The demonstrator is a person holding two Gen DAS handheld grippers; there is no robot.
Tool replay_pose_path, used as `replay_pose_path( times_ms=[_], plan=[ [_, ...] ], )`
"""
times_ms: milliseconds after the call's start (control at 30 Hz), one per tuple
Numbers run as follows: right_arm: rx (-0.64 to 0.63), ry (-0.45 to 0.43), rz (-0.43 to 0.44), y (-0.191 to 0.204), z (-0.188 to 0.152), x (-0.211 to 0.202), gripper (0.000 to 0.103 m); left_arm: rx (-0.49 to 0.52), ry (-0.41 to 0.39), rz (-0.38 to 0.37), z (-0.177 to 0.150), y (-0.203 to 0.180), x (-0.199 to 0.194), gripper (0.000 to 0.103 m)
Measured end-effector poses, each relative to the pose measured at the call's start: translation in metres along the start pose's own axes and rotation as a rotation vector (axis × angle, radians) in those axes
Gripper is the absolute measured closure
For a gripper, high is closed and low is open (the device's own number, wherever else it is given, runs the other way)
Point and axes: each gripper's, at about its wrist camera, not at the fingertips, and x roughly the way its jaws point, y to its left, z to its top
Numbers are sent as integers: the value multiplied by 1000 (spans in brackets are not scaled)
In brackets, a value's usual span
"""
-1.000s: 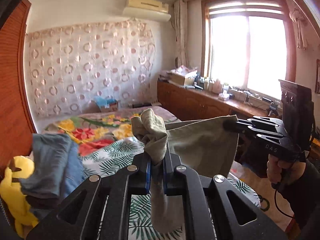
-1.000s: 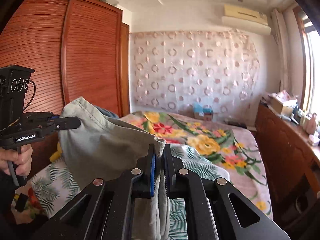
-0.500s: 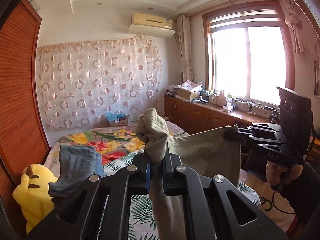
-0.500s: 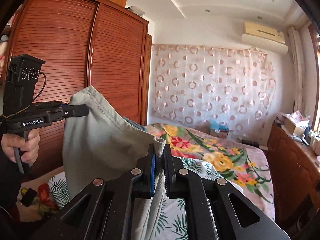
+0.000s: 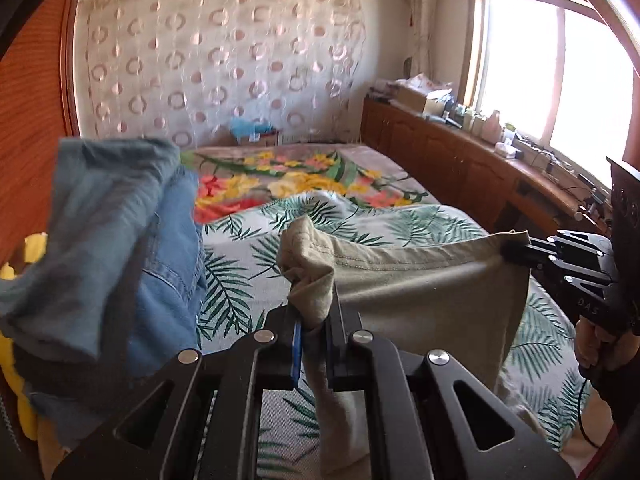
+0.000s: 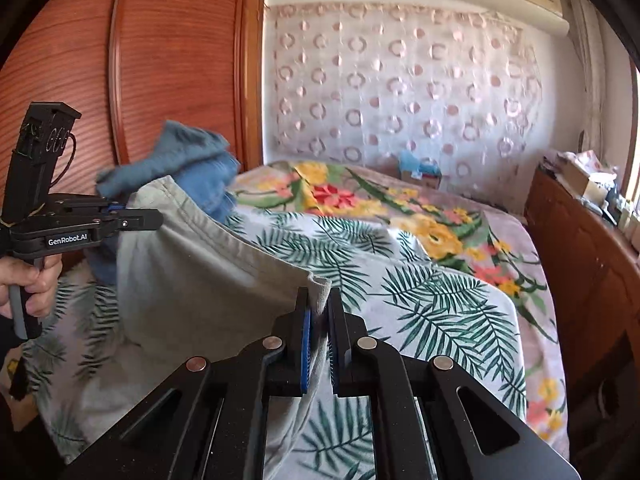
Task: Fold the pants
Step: 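Carry the held end over the pants and open both grippers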
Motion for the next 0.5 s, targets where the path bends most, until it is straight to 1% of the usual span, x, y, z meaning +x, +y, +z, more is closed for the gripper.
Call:
replay_pose_path(
  times_ms=[67,200,233,300,333,367,433,467,500],
  plan=[
    [2,29,-11,-10,5,22,96,9,17,15,0,-3,13,94],
    [4,68,-37,-15,11,49,96,22,26,31,3,-13,23,94],
    [3,75,-42,-3,9,48,96,25,28,36,5,-15,24,94],
    [16,92,-45,0,12,56,96,28,34,47,6,-16,26,94],
    [21,100,-46,9,12,54,96,27,40,52,6,-16,30,94],
    [31,110,-43,7,12,58,96,27,50,56,6,-16,33,94],
    [63,127,-22,13,13,56,96,20,77,65,3,-12,39,94],
    [75,124,-11,16,13,47,96,15,82,66,2,-10,41,93],
    [88,124,1,16,14,48,96,8,88,66,2,-8,42,93]
  ],
)
